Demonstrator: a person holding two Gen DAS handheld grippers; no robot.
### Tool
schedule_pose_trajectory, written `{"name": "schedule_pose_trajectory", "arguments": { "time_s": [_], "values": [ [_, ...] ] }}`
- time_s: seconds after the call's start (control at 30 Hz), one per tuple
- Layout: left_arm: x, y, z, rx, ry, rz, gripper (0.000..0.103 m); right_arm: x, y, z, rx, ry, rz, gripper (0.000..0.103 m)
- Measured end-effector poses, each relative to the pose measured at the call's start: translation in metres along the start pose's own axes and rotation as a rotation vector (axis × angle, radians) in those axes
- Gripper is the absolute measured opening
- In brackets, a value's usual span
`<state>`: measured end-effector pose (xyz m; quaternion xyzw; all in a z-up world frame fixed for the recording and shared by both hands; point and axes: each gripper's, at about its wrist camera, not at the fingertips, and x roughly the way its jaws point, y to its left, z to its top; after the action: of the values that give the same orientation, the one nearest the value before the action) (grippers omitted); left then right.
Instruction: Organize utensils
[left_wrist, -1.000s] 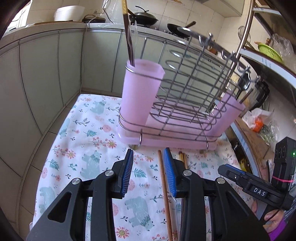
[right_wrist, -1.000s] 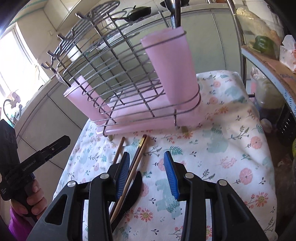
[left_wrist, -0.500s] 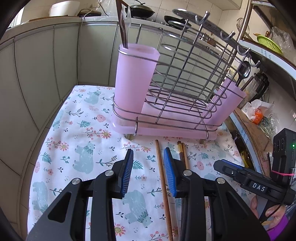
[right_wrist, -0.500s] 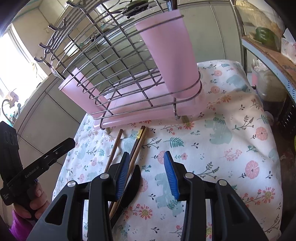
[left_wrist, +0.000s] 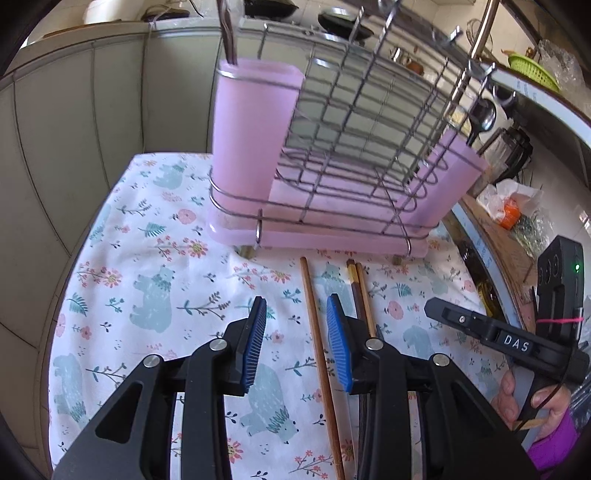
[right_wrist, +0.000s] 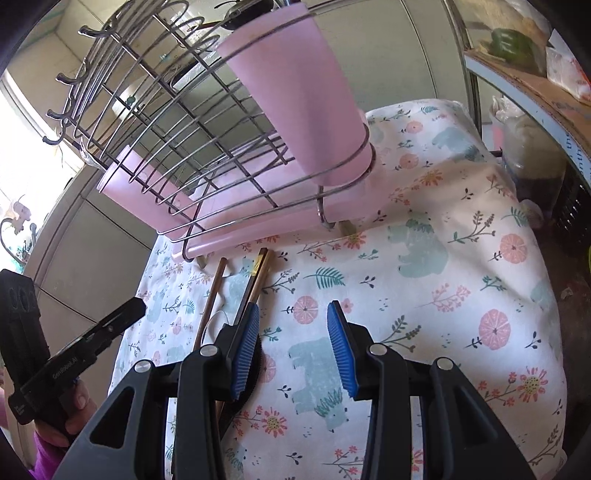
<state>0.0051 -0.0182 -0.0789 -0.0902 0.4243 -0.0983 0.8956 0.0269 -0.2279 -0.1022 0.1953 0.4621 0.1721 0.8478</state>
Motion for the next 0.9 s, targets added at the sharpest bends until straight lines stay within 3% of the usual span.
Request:
{"name": "schedule_pose_trajectory", "arguments": {
  "time_s": [0.2,0.33,0.47,0.9],
  "values": [
    [0.028,-0.008,0.009,0.027,0.091,0.008,0.033,0.009,0.004,-0.004,-0.005,0.039,0.035,0.034],
    [0.054,-0.011,0.017,0.027,0.168,0.016,0.022,0.017,-0.001,-0.002,0.057,0.095,0.131,0.029],
    [0.077,-0.008,0.019,-0.003,0.234,0.012,0.020,0.028,-0.004,0.008,0.113,0.136,0.197,0.025],
    [0.091,0.002,0.027,-0.061,0.281,-0.068,0.020,0.078,0.005,0.027,0.175,0.258,0.223,0.022]
  ]
}}
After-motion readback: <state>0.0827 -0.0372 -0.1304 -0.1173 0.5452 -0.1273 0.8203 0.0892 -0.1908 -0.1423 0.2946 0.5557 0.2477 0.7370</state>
